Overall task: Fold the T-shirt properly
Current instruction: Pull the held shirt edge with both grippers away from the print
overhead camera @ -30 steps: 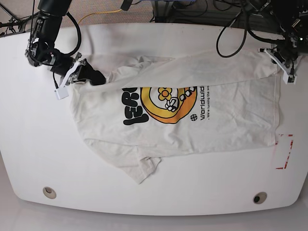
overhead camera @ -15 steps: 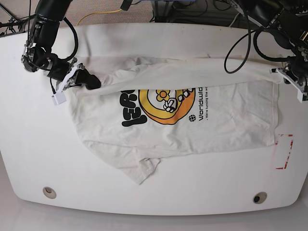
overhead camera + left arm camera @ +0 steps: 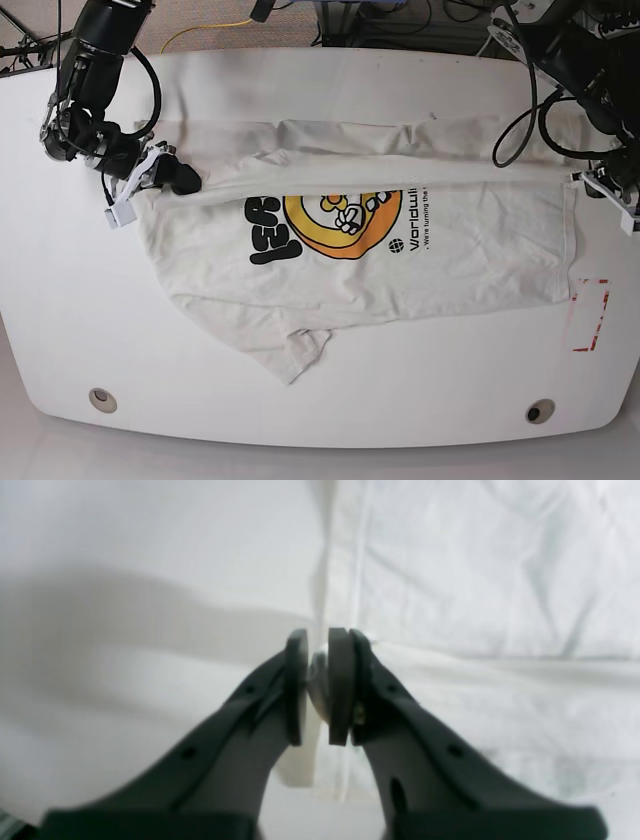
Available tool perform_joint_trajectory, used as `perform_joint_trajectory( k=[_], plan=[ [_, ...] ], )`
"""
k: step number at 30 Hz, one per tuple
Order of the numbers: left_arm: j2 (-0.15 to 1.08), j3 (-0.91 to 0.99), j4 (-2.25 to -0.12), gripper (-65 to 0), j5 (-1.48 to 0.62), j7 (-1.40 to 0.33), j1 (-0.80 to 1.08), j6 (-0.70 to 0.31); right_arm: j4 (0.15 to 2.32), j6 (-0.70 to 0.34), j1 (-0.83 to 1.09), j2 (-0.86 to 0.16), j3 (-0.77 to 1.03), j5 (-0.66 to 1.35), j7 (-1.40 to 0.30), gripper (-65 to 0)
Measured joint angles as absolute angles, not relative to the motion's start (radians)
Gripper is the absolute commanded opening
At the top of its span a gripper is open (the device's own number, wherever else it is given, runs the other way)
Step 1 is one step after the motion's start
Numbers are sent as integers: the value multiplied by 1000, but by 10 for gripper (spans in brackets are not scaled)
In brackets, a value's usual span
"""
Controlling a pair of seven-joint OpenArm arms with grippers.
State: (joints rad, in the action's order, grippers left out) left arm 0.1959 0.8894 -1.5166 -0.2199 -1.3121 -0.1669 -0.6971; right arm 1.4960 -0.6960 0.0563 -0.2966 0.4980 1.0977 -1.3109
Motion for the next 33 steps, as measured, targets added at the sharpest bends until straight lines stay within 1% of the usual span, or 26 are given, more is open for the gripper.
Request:
perform_joint_trajectory(
  k=[6, 13, 15, 16, 18, 19, 21, 23, 24, 25, 27, 28, 33],
  plan=[
    [234, 891, -1340, -596, -207, -1194, -175, -697, 1494, -696, 46, -299, 498, 1025, -1314, -650],
    [290, 842, -1161, -593, -205, -1096, -205, -696, 1458, -696, 28, -308, 495, 1005, -1314, -650],
    [294, 830, -1134, -575, -210, -1074, -215, -697, 1437, -696, 25, -319, 493, 999, -1319, -628],
    [294, 830, -1129, -556, -211, -1072, -217, -697, 1431, -696, 24, -325, 493, 999, -1318, -598],
    [297, 825, -1123, -503, -216, -1072, -217, -697, 1415, -696, 19, -341, 495, 1002, -1316, -496],
    [299, 822, -1122, -481, -220, -1072, -217, -697, 1406, -696, 16, -349, 498, 1002, -1313, -458],
    [302, 823, -1121, -404, -221, -1073, -226, -697, 1394, -696, 17, -366, 498, 997, -1314, -314],
    [306, 811, -1120, -363, -207, -1084, -238, -696, 1396, -696, 19, -377, 501, 999, -1314, -220],
    [309, 799, -1120, -340, -202, -1084, -243, -696, 1398, -696, 19, -380, 503, 1002, -1314, -163],
    [311, 789, -1120, -328, -206, -1085, -250, -696, 1404, -696, 20, -379, 508, 1002, -1314, -127],
    [307, 785, -1128, -321, -224, -1118, -259, -696, 1423, -696, 34, -379, 533, 1005, -1314, -79],
    [305, 785, -1140, -321, -225, -1156, -262, -697, 1443, -696, 46, -379, 558, 1015, -1313, -71],
    [300, 788, -1285, -319, -218, -1266, -241, -697, 1551, -697, 106, -388, 654, 996, -1347, -75]
  ],
)
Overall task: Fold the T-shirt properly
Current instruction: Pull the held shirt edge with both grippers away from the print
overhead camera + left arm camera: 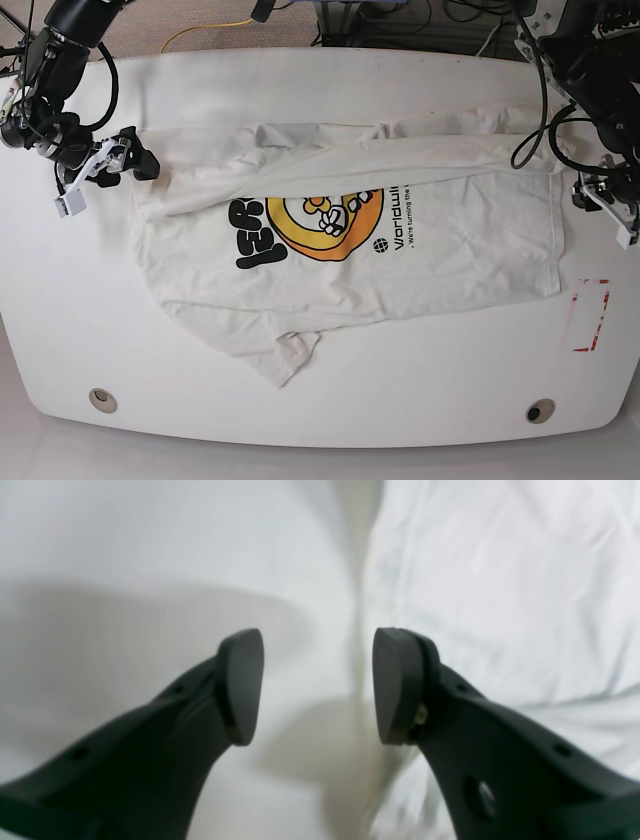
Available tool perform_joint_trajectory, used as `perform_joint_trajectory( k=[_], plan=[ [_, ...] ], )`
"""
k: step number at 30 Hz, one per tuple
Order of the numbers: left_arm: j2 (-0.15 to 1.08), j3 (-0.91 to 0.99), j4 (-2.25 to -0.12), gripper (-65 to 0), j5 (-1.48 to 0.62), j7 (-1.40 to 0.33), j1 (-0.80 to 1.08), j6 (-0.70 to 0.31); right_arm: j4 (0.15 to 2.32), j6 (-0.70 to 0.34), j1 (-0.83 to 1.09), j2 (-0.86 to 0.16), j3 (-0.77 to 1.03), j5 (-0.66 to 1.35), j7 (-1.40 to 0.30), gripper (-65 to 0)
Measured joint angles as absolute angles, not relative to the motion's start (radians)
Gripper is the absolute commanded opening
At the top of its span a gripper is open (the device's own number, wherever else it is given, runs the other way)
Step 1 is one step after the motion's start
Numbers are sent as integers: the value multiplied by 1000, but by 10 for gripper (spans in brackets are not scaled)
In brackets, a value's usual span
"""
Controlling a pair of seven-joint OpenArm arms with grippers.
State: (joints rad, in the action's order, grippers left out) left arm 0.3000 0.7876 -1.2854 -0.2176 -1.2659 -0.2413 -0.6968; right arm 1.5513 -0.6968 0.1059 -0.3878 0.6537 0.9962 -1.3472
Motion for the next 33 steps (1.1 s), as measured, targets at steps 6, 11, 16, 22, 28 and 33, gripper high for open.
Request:
perform_joint_trajectory(
  k=[6, 11, 16, 22, 28, 33],
  plan=[
    [250, 789, -1523, -319, -245, -1353, -183, -698, 1696, -696, 156, -379, 662, 1017, -1338, -75],
    [167, 780, -1710, -319, -312, -1408, -64, -696, 1724, -697, 197, -380, 667, 979, -1316, -75],
    [119, 780, -1834, -319, -329, -1391, 32, -697, 1725, -696, 207, -366, 672, 844, -1274, -75],
    [106, 779, -1853, -319, -316, -1335, 145, -697, 1720, -697, 226, -308, 689, 651, -1251, -75],
    [109, 779, -1852, -322, -317, -1164, 237, -697, 1720, -697, 217, -268, 687, 541, -1196, -75],
    [109, 778, -1851, -322, -247, -1071, 246, -697, 1716, -697, 201, -259, 630, 441, -1167, -75]
  ],
)
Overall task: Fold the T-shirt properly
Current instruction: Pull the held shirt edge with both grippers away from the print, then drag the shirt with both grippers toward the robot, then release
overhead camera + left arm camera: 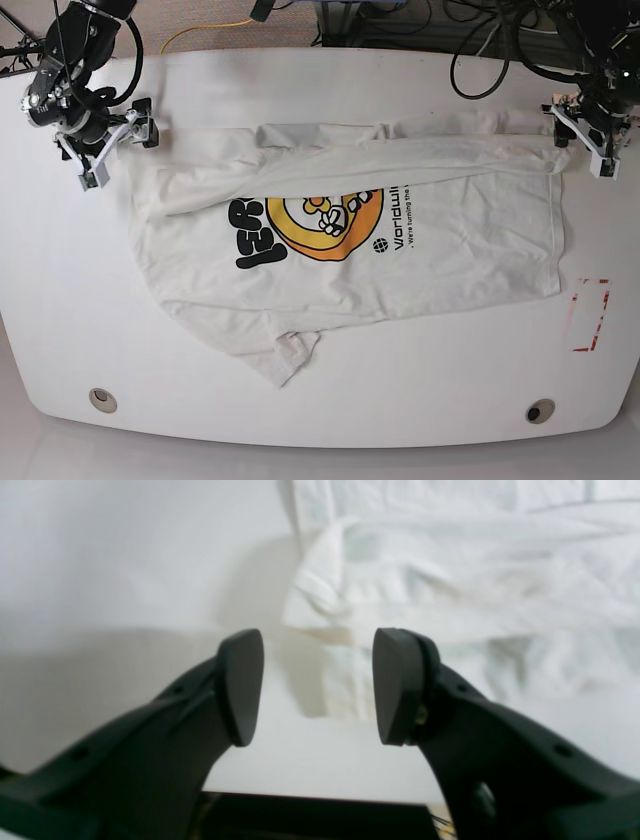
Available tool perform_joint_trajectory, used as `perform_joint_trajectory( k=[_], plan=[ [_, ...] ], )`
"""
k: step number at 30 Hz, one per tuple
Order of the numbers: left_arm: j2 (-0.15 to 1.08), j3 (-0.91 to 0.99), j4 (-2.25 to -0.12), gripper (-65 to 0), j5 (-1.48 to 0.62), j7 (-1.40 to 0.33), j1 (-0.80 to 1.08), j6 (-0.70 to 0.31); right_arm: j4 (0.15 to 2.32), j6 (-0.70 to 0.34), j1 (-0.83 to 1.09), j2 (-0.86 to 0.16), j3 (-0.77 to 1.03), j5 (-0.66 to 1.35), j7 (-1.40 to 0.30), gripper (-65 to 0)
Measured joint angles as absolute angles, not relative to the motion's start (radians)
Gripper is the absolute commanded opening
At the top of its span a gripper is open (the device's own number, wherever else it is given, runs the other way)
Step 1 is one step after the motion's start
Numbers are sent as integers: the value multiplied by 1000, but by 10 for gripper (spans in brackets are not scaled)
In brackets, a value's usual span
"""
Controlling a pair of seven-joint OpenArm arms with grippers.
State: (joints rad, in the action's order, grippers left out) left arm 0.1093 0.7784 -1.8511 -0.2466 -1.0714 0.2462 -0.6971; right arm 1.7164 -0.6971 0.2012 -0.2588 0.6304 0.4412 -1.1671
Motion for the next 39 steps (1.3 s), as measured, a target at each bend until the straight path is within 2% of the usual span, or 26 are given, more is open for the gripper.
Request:
perform_joint_trajectory(
  k=[8, 15, 34, 36, 39],
  plan=[
    [108, 703, -1850, -324, -156, -971, 246, -697, 1592, -699, 183, -253, 625, 464, -1080, -94],
    [109, 682, -1784, -325, -121, -971, 252, -698, 1569, -699, 170, -246, 627, 453, -1071, -238],
    [143, 682, -1618, -328, -180, -863, 286, -697, 1567, -699, 174, -246, 627, 459, -1066, -250],
    [145, 680, -1616, -354, -181, -863, 286, -697, 1567, -699, 176, -246, 627, 459, -1066, -266],
    [144, 680, -1613, -479, -185, -862, 286, -698, 1567, -699, 176, -246, 627, 459, -1066, -371]
  ],
)
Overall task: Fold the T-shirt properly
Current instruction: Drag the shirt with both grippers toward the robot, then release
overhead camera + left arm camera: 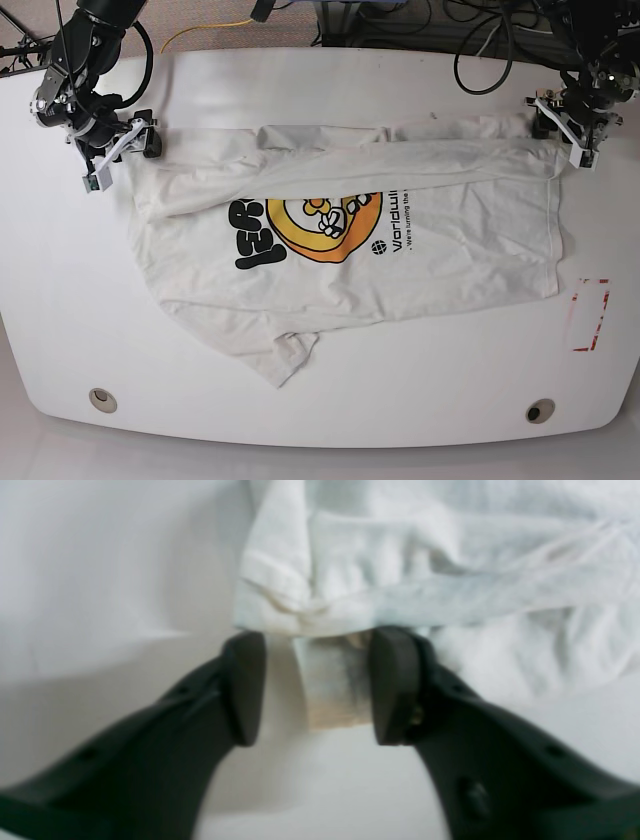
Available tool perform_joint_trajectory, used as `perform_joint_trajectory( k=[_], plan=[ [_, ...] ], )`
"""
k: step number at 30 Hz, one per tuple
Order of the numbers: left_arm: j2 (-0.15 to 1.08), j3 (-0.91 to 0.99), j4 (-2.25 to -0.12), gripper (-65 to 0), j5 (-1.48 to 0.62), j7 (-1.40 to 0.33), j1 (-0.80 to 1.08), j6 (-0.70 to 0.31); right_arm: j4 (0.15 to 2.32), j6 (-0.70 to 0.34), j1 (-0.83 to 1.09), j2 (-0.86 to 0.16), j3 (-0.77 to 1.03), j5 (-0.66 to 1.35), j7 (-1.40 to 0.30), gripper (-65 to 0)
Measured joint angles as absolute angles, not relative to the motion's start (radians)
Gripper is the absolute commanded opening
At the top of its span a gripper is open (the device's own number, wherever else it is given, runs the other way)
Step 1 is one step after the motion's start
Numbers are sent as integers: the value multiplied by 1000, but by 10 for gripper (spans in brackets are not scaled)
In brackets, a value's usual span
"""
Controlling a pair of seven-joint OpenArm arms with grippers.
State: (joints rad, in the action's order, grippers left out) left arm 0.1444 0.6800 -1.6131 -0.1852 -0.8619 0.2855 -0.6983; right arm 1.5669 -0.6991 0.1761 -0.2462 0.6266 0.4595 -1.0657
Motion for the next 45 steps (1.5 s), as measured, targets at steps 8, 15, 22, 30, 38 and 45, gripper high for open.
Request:
perform_joint_trajectory(
  k=[8, 15, 22, 30, 38, 45],
  plan=[
    [149, 673, -1611, -601, -188, -855, 286, -705, 1564, -699, 182, -241, 624, 471, -1075, -650],
    [205, 677, -1608, -604, -173, -870, 315, -707, 1612, -700, 253, -242, 621, 478, -1073, -648],
    [258, 679, -1609, -601, -178, -870, 370, -707, 1728, -700, 389, -240, 620, 474, -1090, -648],
    [281, 680, -1621, -574, -185, -861, 443, -707, 1806, -700, 507, -236, 620, 479, -1100, -645],
    [297, 682, -1625, -342, -187, -847, 476, -696, 1808, -700, 518, -236, 620, 478, -1092, -621],
    [298, 684, -1654, -293, -168, -880, 476, -693, 1851, -699, 528, -233, 669, 533, -1110, -270]
  ],
)
